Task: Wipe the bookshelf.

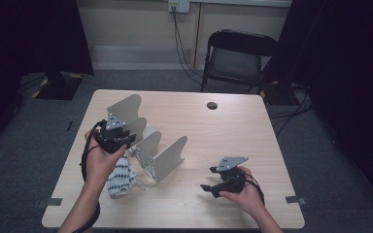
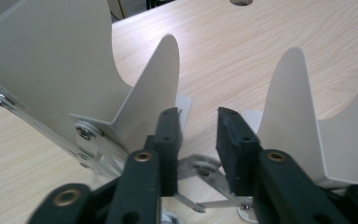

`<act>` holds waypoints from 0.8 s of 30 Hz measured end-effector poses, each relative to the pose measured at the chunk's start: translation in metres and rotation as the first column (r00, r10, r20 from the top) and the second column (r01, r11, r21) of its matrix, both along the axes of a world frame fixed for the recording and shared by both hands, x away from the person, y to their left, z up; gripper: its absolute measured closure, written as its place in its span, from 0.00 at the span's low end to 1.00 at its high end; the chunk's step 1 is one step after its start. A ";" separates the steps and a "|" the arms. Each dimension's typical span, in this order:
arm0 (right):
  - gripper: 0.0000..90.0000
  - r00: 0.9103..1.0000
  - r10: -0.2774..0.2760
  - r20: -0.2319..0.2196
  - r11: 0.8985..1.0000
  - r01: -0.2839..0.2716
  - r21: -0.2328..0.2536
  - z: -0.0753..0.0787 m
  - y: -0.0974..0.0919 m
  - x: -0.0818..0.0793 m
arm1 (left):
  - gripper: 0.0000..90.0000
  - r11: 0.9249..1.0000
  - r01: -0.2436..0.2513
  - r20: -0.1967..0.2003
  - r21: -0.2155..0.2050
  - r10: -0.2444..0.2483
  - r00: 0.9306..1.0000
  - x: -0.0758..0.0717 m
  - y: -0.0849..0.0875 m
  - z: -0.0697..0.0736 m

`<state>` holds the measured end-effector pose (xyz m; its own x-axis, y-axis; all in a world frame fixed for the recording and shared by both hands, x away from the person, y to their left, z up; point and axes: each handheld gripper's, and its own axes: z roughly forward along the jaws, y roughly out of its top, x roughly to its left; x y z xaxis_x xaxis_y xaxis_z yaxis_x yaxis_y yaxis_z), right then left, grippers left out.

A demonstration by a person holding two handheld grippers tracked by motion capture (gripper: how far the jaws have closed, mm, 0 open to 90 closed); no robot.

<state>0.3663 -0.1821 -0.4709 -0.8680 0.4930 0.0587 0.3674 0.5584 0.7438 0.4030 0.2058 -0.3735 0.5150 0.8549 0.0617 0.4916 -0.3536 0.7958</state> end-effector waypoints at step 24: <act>0.25 1.000 0.002 0.000 1.000 -0.002 0.003 -0.004 0.004 0.001 | 0.98 0.997 -0.042 -0.042 -0.063 0.039 0.998 -0.001 0.005 0.012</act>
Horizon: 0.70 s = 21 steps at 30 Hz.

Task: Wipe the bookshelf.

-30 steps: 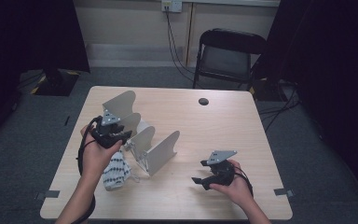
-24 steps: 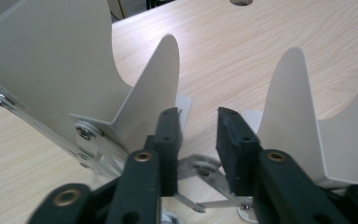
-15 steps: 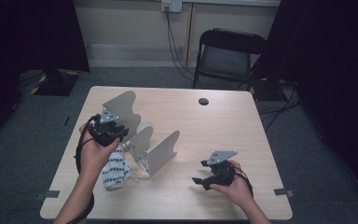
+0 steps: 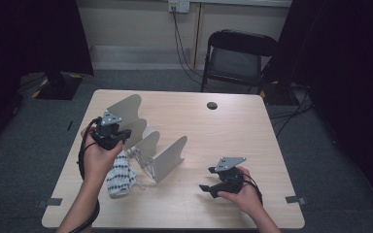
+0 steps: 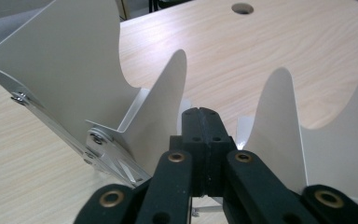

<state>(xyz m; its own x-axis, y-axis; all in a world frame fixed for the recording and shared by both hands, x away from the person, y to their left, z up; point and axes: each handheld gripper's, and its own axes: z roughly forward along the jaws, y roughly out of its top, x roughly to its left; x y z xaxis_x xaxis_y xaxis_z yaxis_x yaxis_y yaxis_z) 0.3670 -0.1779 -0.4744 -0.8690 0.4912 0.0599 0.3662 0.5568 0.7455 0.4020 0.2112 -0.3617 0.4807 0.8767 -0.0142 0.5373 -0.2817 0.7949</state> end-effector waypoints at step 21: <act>0.25 1.000 0.004 0.014 1.000 -0.004 -0.008 0.007 0.003 -0.001 | 0.69 0.992 0.127 -0.044 -0.003 -0.127 0.991 -0.008 -0.038 0.006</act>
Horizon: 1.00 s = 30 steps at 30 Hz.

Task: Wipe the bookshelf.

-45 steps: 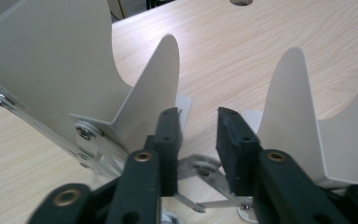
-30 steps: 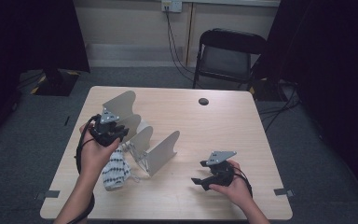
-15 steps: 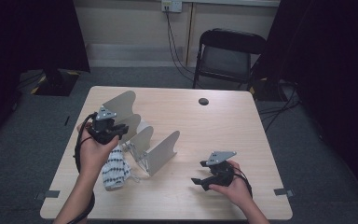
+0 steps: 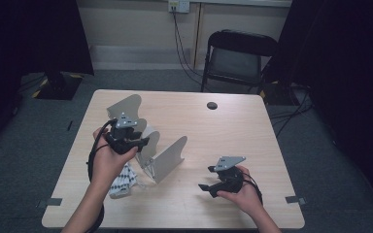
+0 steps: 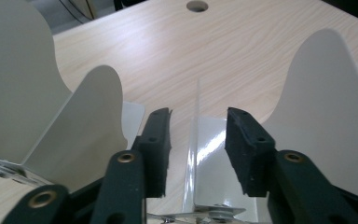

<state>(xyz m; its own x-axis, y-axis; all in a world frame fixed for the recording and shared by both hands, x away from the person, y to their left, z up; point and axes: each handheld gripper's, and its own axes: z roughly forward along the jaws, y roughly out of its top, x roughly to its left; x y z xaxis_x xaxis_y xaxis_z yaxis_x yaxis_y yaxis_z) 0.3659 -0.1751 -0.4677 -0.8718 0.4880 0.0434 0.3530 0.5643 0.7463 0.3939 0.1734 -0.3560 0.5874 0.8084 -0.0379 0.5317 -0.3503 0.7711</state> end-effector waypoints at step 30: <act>0.25 1.000 -0.011 -0.013 1.000 0.011 0.009 -0.012 -0.007 -0.002 | 1.00 0.998 0.005 -0.068 0.062 -0.001 0.998 0.014 -0.008 -0.021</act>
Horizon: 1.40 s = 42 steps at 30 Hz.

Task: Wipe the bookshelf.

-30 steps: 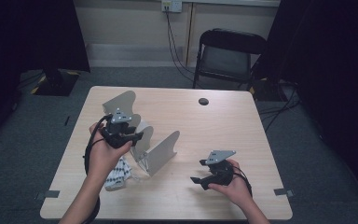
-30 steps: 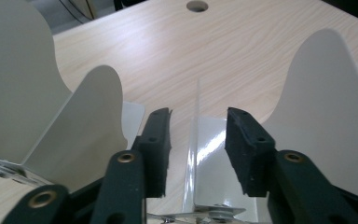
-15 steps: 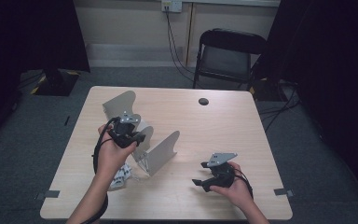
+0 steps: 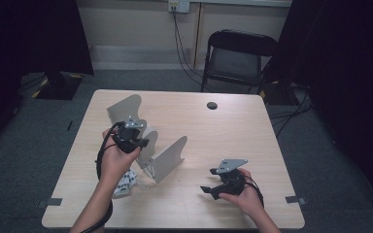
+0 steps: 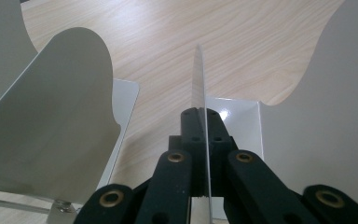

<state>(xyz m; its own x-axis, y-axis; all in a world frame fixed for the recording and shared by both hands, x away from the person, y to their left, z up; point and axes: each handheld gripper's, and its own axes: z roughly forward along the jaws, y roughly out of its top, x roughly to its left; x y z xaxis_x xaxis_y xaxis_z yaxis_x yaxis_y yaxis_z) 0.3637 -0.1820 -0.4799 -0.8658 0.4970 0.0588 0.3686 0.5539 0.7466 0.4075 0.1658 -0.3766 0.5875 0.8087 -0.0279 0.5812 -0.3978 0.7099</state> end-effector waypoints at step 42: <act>0.25 1.000 -0.010 -0.012 1.000 0.010 -0.006 -0.007 -0.008 0.000 | 1.00 1.000 -0.003 -0.008 0.030 0.003 1.000 0.001 -0.008 0.008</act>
